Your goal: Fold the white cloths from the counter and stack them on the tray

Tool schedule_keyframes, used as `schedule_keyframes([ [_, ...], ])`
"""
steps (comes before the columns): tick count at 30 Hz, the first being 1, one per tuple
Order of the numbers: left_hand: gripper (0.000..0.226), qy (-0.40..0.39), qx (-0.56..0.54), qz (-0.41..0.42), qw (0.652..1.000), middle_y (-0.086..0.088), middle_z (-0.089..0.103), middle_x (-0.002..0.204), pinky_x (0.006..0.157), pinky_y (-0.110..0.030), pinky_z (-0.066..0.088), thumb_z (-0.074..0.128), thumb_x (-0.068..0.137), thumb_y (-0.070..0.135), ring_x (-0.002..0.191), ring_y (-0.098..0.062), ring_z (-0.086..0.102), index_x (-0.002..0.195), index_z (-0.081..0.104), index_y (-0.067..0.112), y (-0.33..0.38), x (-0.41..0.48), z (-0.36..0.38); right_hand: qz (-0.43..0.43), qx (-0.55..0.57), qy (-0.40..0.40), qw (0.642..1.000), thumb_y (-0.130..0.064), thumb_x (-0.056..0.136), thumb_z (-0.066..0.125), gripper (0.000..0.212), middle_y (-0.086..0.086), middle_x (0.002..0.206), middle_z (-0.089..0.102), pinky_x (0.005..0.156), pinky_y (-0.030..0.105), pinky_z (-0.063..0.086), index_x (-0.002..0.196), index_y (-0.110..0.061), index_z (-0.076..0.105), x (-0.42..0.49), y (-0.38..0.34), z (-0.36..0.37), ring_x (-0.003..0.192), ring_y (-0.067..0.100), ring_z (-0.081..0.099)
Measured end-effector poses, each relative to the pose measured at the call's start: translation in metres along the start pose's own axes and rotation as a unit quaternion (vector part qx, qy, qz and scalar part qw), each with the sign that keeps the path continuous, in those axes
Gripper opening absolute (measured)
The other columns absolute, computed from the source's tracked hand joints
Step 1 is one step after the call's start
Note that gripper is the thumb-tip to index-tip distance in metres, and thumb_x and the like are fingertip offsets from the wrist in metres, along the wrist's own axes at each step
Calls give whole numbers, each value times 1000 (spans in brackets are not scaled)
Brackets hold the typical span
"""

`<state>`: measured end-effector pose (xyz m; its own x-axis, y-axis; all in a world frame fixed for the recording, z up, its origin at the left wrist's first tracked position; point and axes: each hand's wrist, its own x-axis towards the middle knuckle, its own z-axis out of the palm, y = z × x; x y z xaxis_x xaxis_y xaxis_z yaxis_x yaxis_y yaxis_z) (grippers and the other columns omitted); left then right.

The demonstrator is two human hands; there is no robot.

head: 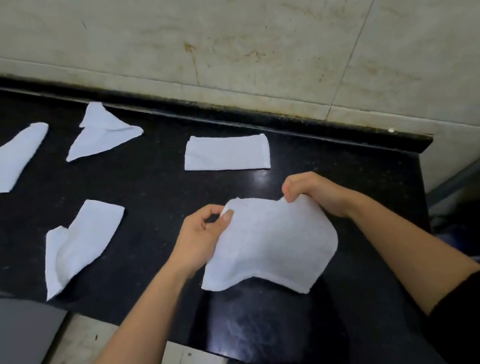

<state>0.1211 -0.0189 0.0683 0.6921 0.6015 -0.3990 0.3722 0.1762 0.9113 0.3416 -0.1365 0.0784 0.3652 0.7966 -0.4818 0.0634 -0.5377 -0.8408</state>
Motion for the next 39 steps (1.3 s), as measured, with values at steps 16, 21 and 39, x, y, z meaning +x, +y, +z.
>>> schedule_keyframes([
  [16, 34, 70, 99, -163, 979, -13, 68, 96, 73, -44, 59, 69, 87, 19, 87, -27, 68, 116, 51, 20, -105, 0, -32, 164, -175, 232, 943, -31, 84, 68, 50, 13, 121, 52, 81, 35, 47, 121, -2, 49, -1, 86, 70, 109, 27, 54],
  [21, 37, 73, 132, -160, 976, -11, 68, 90, 80, -48, 57, 70, 85, 14, 84, -26, 68, 117, 52, 22, -109, -2, -28, 201, -79, 227, 950, -41, 77, 70, 28, 4, 102, 65, 94, 45, 47, 93, -18, 65, 9, 85, 75, 107, 27, 57],
  [39, 54, 62, 161, -126, 977, -4, 71, 85, 67, -30, 58, 58, 92, 18, 75, -19, 70, 140, 36, 32, -117, -42, -34, 194, -180, 151, 953, -26, 85, 66, 27, 8, 99, 66, 76, 36, 55, 102, -9, 54, -25, 97, 64, 86, 20, 64],
])
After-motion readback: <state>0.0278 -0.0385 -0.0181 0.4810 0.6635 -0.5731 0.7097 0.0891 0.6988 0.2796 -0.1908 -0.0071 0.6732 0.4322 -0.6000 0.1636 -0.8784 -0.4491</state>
